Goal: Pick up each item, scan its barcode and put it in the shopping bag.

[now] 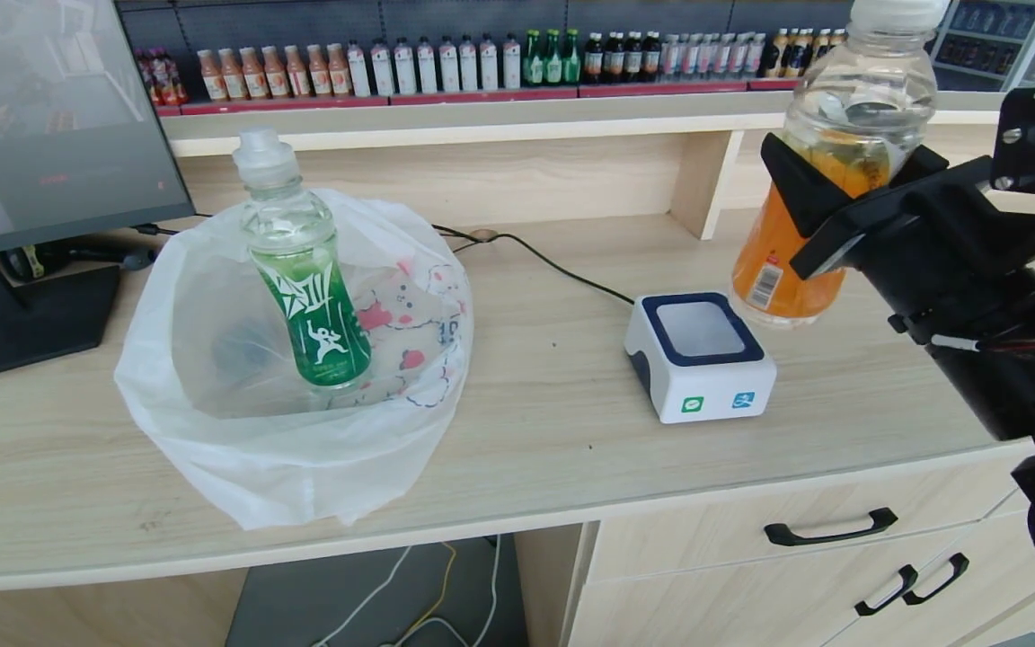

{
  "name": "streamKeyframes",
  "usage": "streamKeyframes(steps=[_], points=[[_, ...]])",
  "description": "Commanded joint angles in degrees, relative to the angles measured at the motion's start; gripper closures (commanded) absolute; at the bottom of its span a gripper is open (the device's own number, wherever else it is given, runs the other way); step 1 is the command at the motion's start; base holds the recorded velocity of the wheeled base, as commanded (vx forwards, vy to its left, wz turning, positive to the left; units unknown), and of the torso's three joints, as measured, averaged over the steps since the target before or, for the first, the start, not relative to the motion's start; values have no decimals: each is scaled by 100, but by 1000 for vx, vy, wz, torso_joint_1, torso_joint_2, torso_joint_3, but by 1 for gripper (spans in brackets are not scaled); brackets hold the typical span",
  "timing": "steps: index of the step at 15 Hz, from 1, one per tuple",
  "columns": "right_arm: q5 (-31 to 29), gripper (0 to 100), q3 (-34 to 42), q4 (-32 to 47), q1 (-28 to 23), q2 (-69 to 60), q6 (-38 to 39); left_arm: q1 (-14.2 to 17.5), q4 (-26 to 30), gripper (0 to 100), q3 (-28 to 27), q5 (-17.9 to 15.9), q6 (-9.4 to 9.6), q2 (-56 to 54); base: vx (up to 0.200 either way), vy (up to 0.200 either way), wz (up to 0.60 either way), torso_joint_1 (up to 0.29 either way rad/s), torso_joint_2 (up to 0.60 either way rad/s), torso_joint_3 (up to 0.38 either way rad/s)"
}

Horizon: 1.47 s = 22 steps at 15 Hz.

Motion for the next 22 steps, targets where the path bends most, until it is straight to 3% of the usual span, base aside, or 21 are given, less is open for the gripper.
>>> streamKeyframes(steps=[1,11,13,22], points=[[-294,100,383,-122,225,-101,309,-1,-4,0,0,5,1,-2,0,0,0,0,0,0],[-312,100,735,-263,348,-110,458,-1,-4,0,0,-4,1,-2,0,0,0,0,0,0],[-303,100,647,-263,348,-110,617,-1,-4,0,0,-4,1,-2,200,200,0,7,5,2],[-224,100,462,-263,551,-92,828,-1,5,0,0,-4,27,-2,0,200,0,4,0,1]])
